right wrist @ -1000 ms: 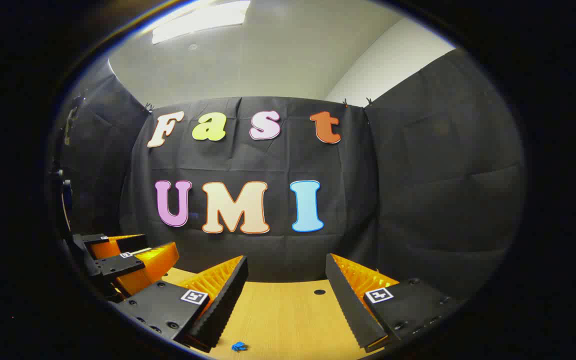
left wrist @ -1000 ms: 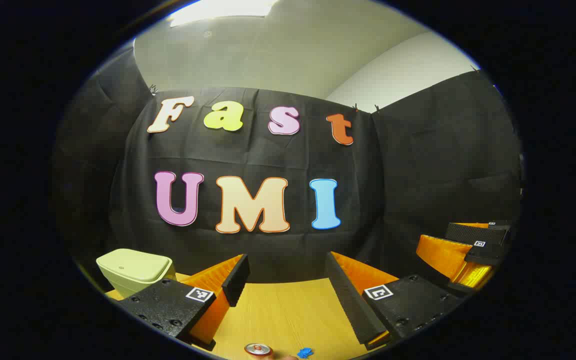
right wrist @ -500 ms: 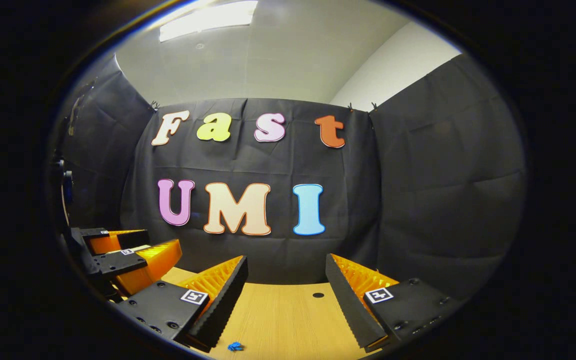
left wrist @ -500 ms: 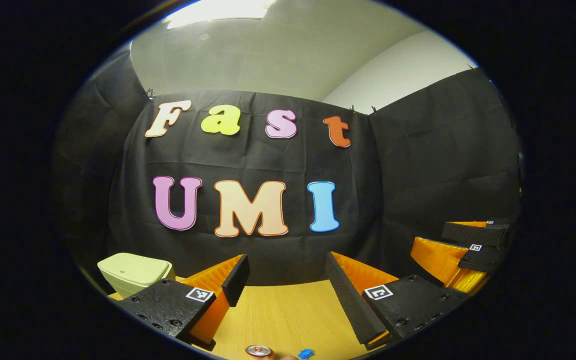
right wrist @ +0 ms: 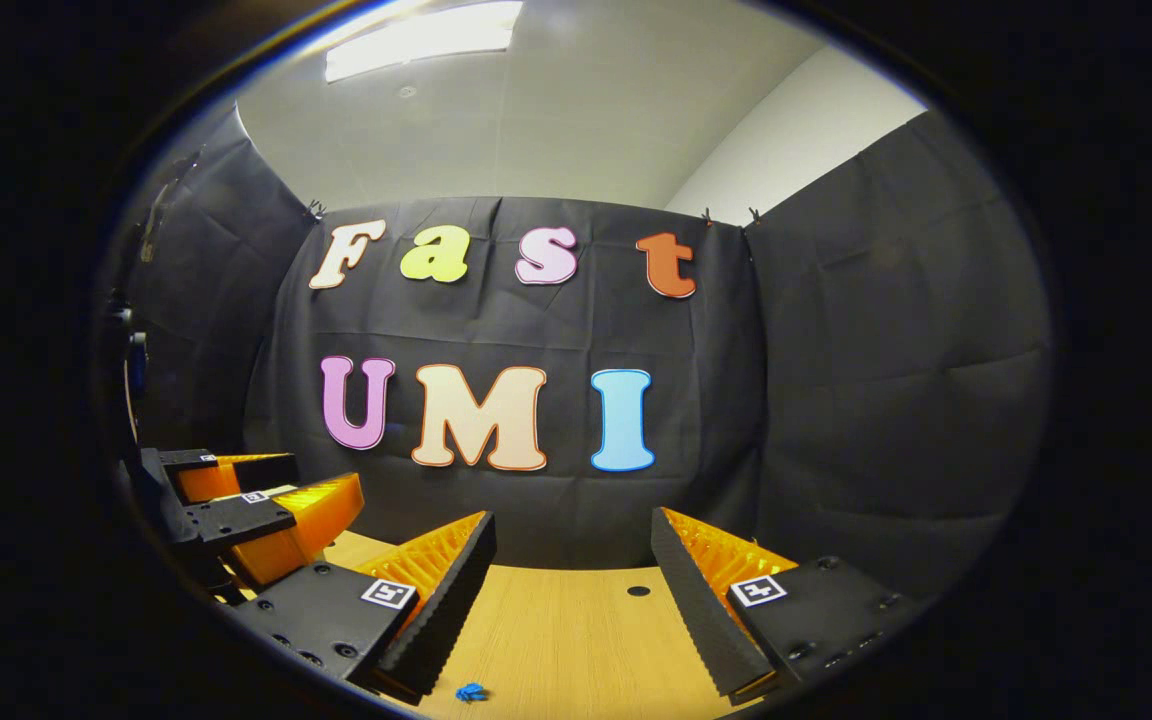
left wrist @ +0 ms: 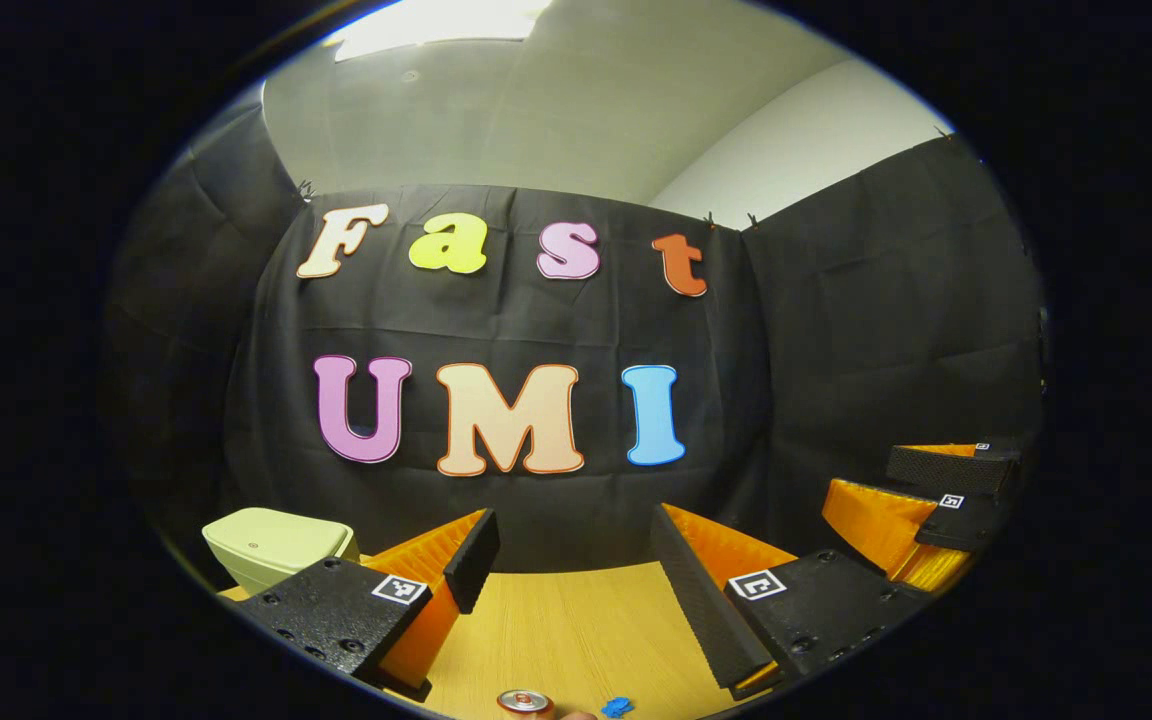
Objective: Press the lid of the desktop garbage bin to open it, pick up the crumpled paper on the desktop and throw it into the bin, then pick up the pop can on the desktop and drop it into the bin, and finally close the garbage bin lid.
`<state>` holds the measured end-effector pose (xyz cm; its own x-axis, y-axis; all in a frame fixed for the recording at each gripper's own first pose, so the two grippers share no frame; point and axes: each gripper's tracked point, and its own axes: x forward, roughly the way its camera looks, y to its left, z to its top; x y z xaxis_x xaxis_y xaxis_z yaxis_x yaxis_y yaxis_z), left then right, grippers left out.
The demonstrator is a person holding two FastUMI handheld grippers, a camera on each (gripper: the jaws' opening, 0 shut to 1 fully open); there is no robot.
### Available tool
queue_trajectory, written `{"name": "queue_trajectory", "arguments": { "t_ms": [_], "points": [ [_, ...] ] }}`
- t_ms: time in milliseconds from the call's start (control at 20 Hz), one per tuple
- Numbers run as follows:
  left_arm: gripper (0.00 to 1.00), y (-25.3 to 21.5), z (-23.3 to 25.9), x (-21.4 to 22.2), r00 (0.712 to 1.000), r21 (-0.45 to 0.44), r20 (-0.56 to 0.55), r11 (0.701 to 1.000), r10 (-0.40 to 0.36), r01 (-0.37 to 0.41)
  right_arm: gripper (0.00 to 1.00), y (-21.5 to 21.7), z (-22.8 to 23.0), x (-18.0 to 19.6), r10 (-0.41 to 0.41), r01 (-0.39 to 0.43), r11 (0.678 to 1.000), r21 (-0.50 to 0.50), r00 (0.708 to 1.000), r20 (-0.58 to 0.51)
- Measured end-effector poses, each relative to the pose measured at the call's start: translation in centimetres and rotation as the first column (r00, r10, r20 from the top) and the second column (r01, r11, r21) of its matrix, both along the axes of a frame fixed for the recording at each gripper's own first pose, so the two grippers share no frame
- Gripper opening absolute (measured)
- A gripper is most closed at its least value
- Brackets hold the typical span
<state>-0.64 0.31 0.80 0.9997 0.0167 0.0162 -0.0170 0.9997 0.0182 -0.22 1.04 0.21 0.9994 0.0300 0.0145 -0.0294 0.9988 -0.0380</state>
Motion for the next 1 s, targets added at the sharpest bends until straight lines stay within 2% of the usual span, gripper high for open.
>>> {"name": "queue_trajectory", "arguments": {
  "t_ms": [200,250,1000],
  "points": [
    [0.94,0.32,0.12,0.07,1.0,0.007,-0.001,1.0,0.007,-0.007,1.0,0.2,-0.16,0.04,0.009,-0.009,1.0,0.003,1.0,-0.006],
    [0.94,0.22,0.05,0.15,1.0,0.01,0.0,1.0,0.006,-0.006,0.98,0.21,-0.13,0.13,0.01,-0.01,1.0,0.004,1.0,-0.005],
    [0.93,0.28,0.39,-0.41,1.0,0.02,0.006,1.0,0.013,-0.013,0.98,0.98,-0.74,-0.23,0.039,-0.039,0.999,-0.002,0.999,-0.015]
  ]
}}
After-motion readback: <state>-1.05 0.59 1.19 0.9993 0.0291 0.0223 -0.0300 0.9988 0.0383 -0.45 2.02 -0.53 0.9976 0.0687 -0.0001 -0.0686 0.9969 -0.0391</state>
